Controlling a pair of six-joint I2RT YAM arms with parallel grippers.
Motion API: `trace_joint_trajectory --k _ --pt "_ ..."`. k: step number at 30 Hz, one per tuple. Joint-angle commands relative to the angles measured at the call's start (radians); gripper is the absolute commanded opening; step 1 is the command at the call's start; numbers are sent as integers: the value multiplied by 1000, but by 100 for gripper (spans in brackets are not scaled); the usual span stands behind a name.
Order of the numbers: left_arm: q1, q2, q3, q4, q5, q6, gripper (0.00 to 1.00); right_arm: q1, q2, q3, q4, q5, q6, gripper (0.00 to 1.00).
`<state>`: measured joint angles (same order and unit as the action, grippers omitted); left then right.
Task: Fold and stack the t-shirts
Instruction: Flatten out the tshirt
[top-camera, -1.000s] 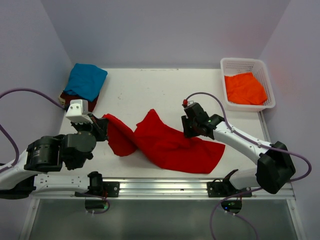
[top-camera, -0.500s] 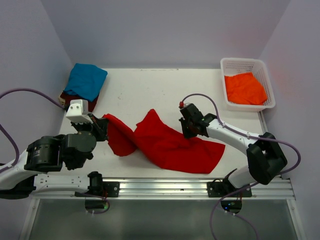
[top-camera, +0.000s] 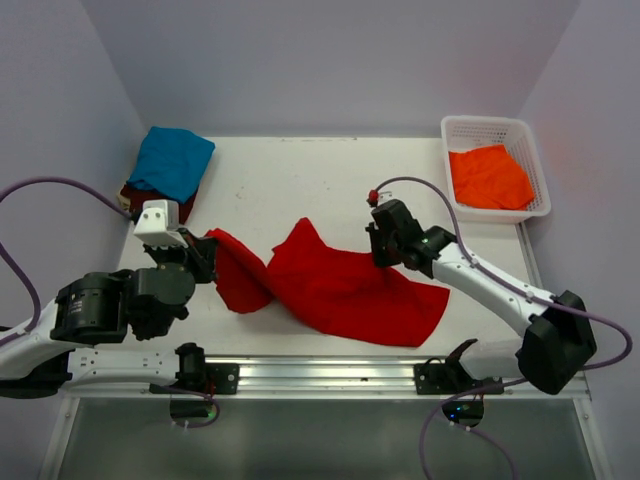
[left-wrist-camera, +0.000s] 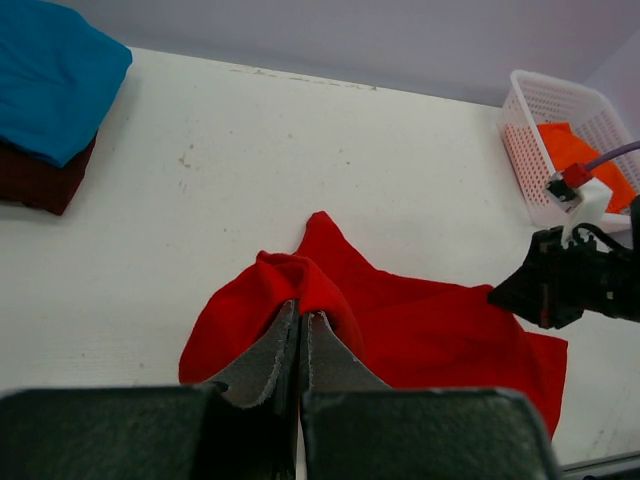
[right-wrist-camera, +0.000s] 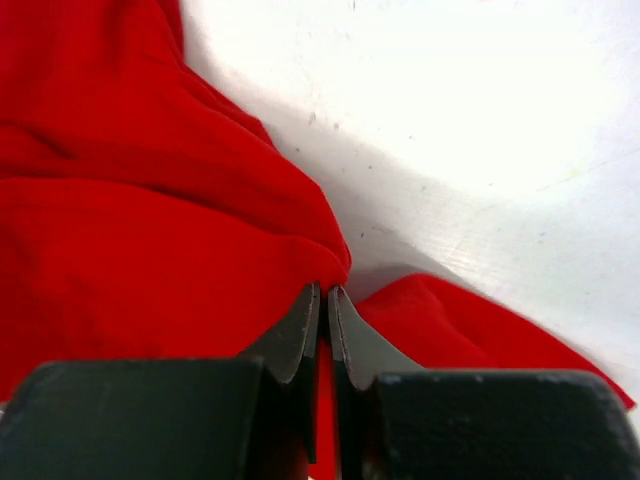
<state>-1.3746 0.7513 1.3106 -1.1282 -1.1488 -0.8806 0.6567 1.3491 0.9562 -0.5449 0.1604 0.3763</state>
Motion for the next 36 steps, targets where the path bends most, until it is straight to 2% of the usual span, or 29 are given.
trace_joint_trajectory --k 1,6,8,12,17,28,36 --pt "3 10 -5 7 -29 -38 0 4 -105 87 -33 80 -28 7" --pt "3 19 -4 15 -29 -34 0 4 -136 118 -76 119 -47 13" --pt "3 20 -4 18 -26 -31 0 4 -134 115 -76 113 -48 23" --pt "3 19 -1 18 -22 -29 0 4 -102 101 -67 91 -45 33" --pt "3 10 -4 13 -17 -34 0 4 -41 64 -27 77 -28 34" --pt "3 -4 -10 -8 -14 -54 0 -2 179 53 63 148 -1 32" --pt "3 -17 -11 -35 -14 -77 0 -8 222 76 36 229 15 31"
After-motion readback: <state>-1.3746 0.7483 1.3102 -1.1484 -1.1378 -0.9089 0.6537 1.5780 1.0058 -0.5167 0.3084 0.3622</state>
